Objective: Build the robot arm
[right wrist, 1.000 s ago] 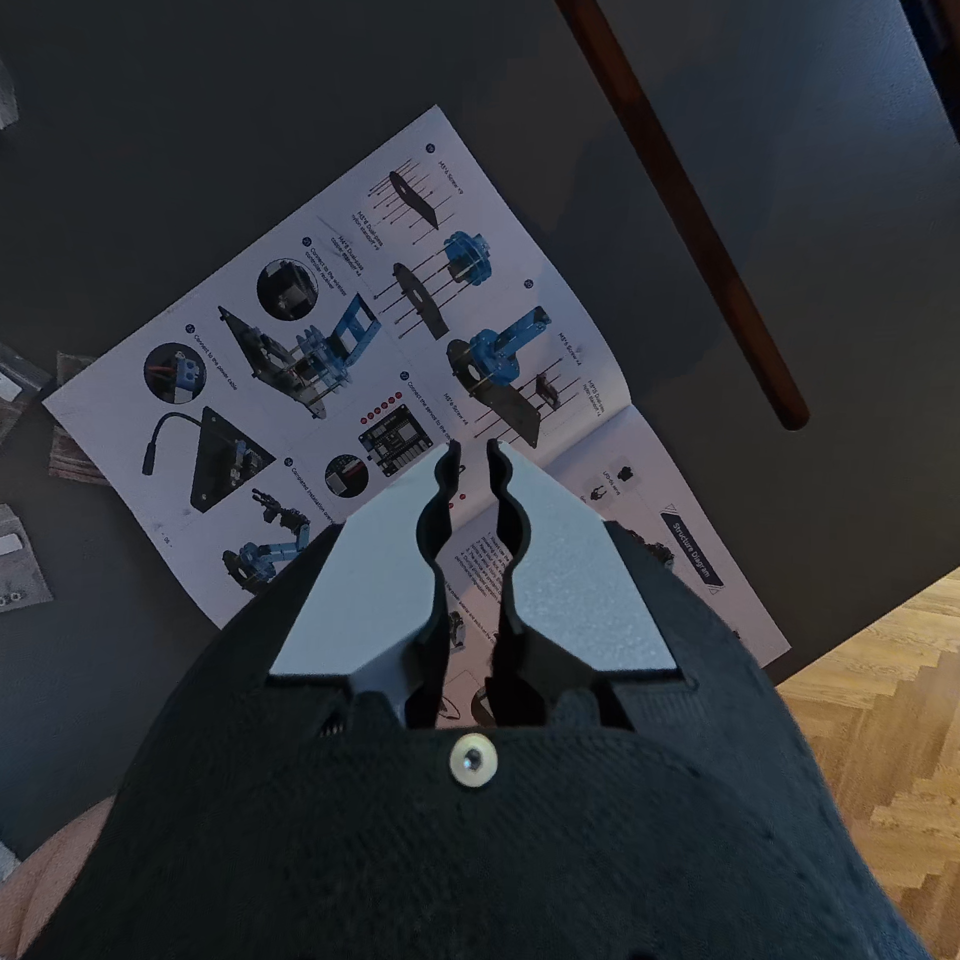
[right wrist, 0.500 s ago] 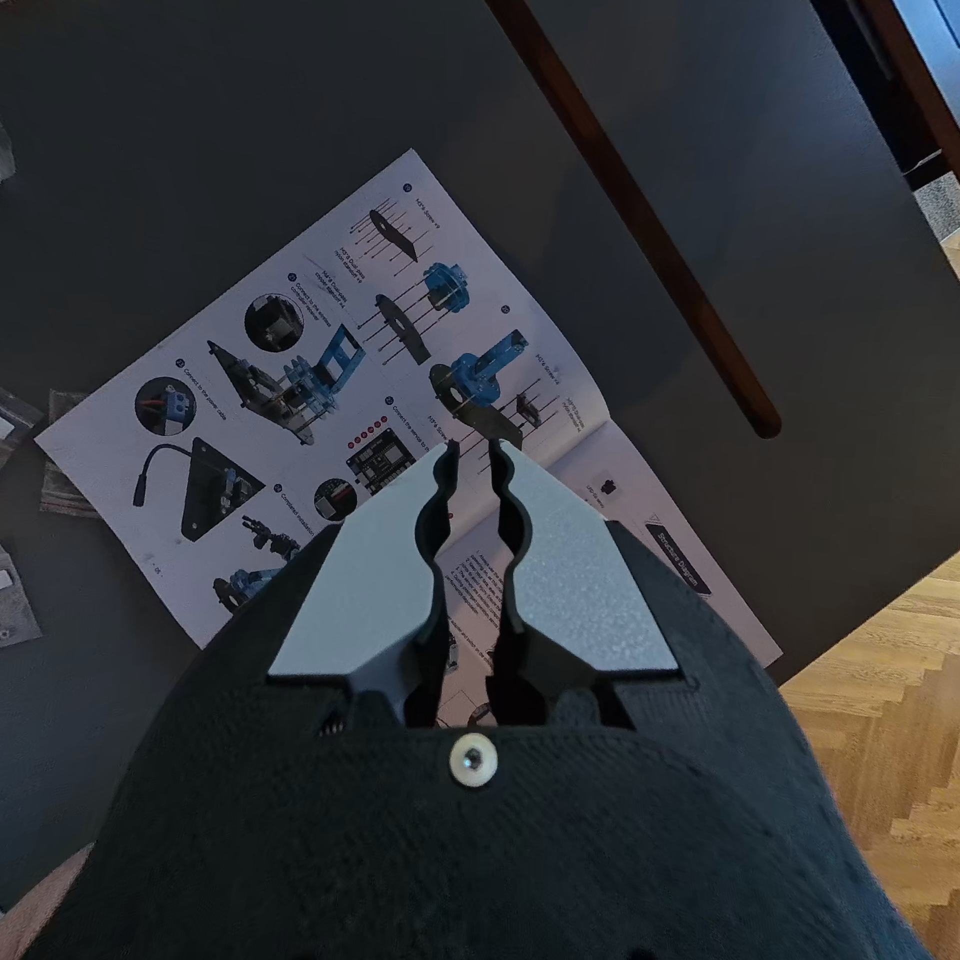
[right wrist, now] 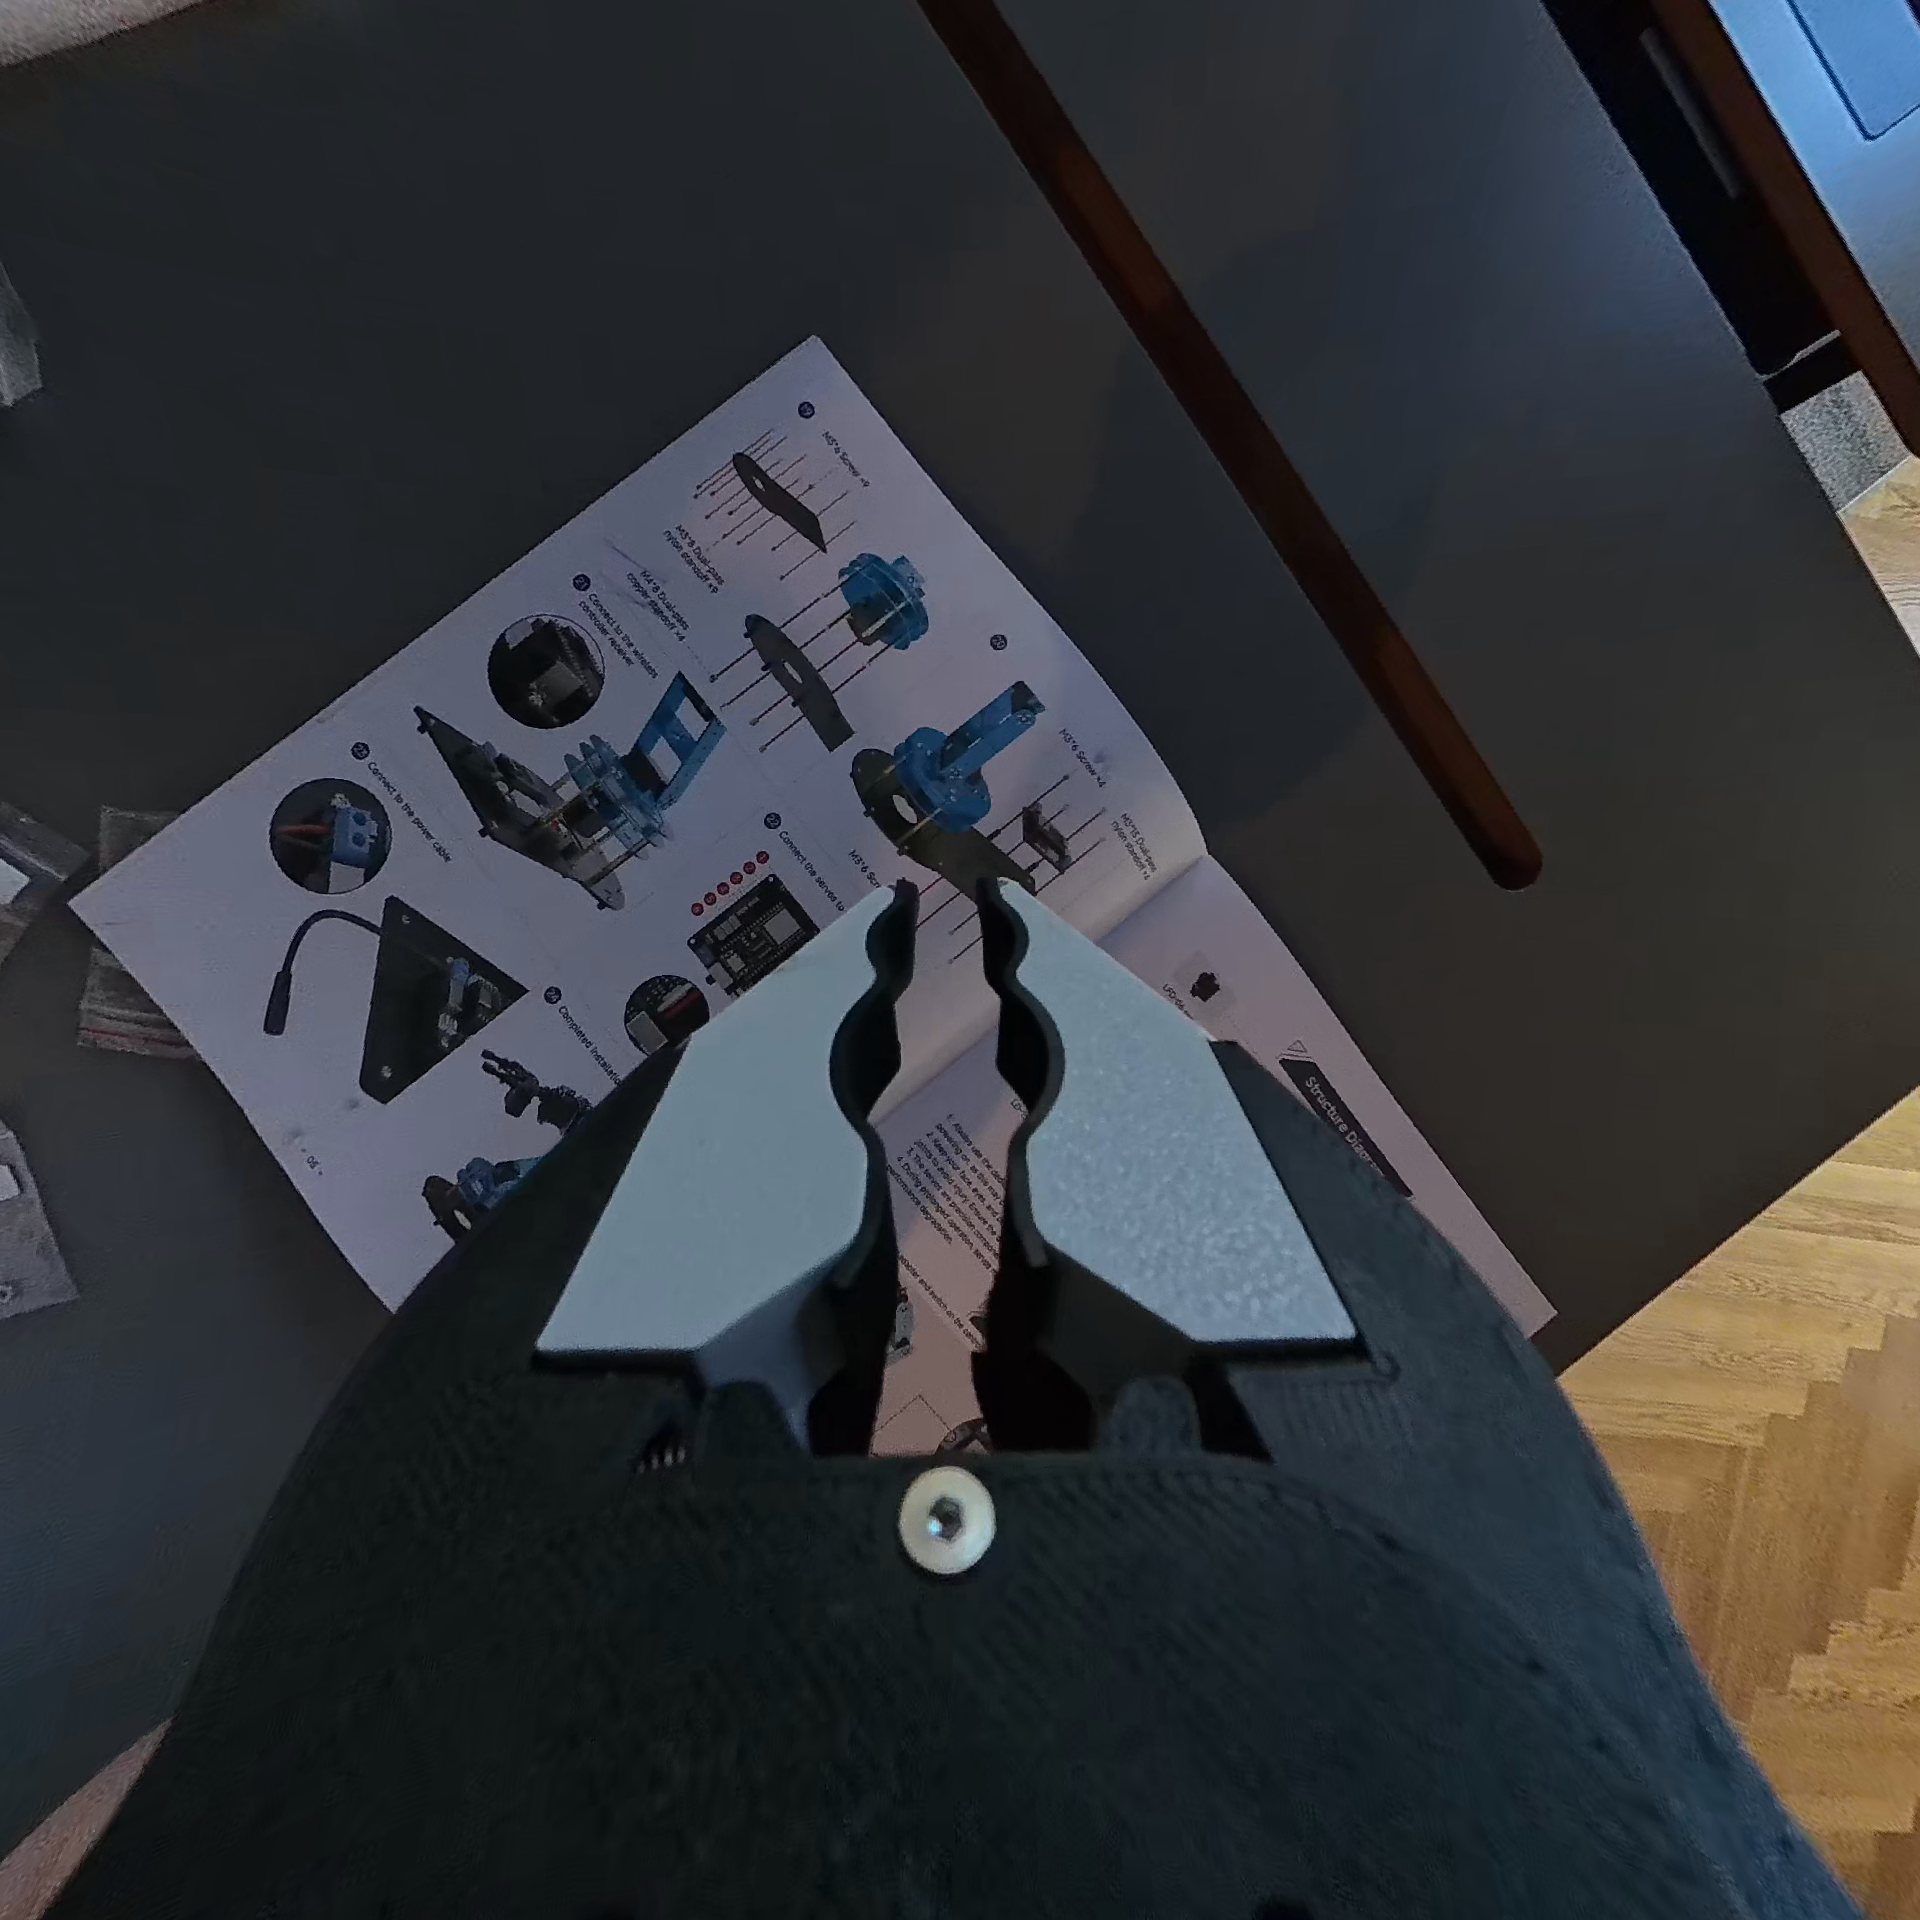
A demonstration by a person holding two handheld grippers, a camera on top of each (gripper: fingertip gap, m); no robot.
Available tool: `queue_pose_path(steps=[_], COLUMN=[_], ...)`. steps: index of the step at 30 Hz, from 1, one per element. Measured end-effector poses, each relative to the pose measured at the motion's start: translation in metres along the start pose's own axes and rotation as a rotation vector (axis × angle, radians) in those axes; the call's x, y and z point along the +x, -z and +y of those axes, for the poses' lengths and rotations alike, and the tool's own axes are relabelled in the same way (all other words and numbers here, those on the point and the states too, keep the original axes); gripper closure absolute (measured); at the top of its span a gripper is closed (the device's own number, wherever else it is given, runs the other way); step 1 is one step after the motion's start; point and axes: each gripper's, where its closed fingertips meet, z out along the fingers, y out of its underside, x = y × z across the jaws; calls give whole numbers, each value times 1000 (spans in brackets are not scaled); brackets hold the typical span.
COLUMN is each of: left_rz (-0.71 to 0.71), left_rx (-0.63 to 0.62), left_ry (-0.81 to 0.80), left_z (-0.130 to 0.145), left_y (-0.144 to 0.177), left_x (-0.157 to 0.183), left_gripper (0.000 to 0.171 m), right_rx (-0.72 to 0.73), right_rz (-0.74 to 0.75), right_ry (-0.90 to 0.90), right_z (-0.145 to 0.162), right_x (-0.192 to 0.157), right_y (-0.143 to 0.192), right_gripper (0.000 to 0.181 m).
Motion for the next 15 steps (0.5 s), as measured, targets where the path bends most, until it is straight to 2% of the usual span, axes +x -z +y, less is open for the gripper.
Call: queue_pose_path(steps=[15], left_rz=[-1], left_rx=[4], left_ry=[3], left_z=[0], left_y=[1], left_x=[0], left_gripper=[118], right_rx=[6], right_rz=[3], right_ry=[6], right_z=[-2], right_x=[-1], right_y=[0], right_gripper=[170])
